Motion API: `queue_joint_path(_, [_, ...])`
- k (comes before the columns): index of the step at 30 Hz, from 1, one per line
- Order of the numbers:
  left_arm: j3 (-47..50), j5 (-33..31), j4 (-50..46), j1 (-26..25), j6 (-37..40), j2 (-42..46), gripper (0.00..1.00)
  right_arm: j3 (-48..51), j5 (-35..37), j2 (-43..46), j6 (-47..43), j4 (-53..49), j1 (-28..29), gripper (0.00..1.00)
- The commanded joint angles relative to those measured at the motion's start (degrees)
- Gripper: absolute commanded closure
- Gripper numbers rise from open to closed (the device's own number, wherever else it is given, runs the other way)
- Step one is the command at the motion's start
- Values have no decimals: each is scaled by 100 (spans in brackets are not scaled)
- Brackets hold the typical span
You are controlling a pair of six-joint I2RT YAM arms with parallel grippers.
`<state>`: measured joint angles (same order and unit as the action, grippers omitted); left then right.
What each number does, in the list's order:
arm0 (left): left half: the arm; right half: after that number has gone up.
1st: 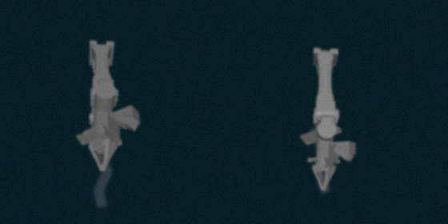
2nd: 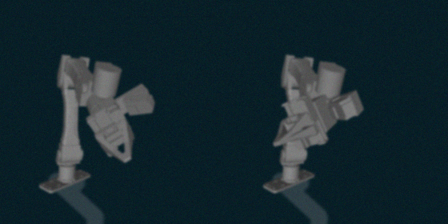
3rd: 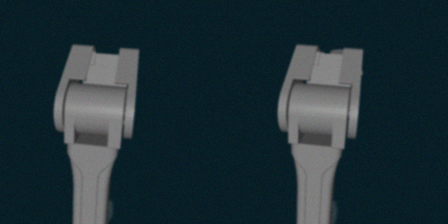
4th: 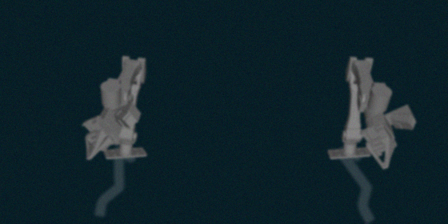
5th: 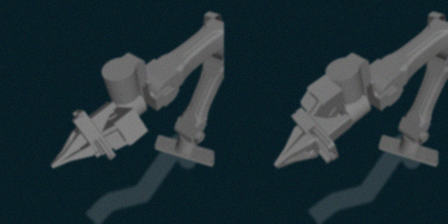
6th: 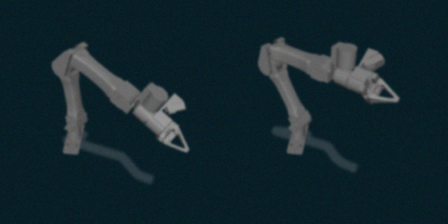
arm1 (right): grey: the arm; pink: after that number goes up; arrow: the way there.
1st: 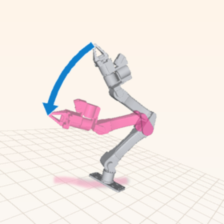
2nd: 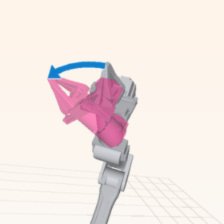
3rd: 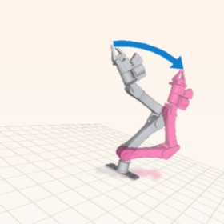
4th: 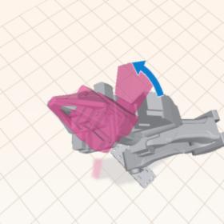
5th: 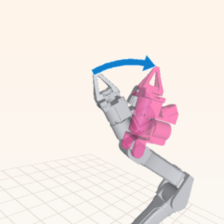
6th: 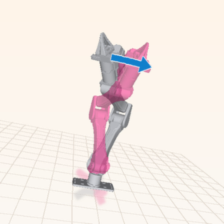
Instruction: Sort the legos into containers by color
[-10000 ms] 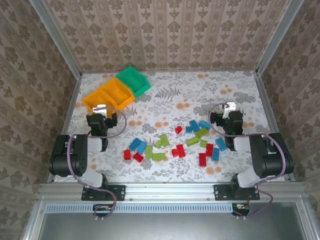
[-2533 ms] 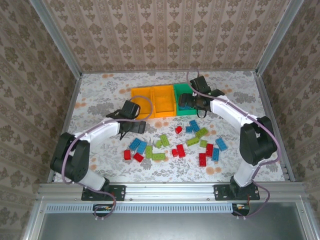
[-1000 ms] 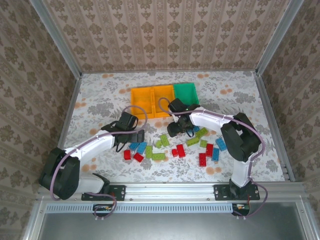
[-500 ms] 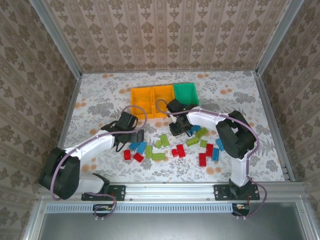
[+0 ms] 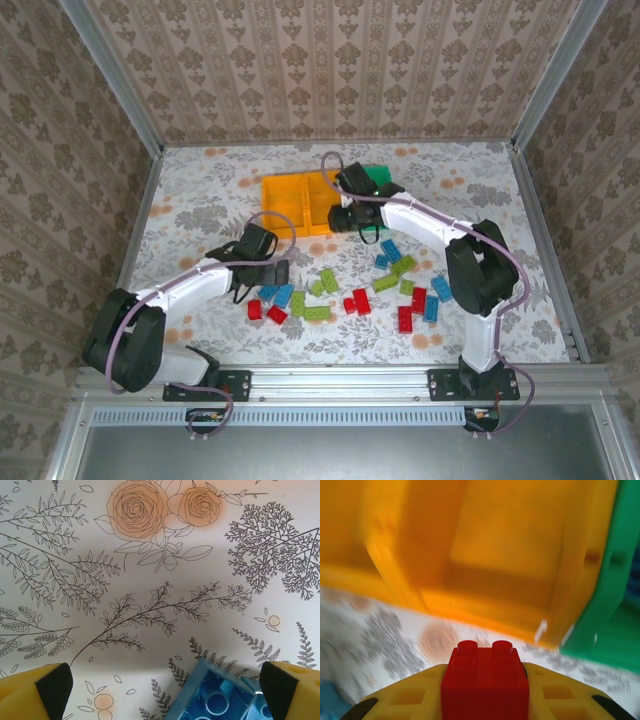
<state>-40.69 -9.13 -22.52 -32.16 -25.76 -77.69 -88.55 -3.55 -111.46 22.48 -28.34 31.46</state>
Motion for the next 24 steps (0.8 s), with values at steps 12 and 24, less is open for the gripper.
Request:
queue_joint_path(12, [-258, 236, 230, -27, 255, -71, 0, -1364, -203, -1278, 1171, 206, -255, 50])
queue_joint_path(24, [-356, 148, 400, -449, 746, 24, 0, -337, -524, -165, 811, 397, -166, 25])
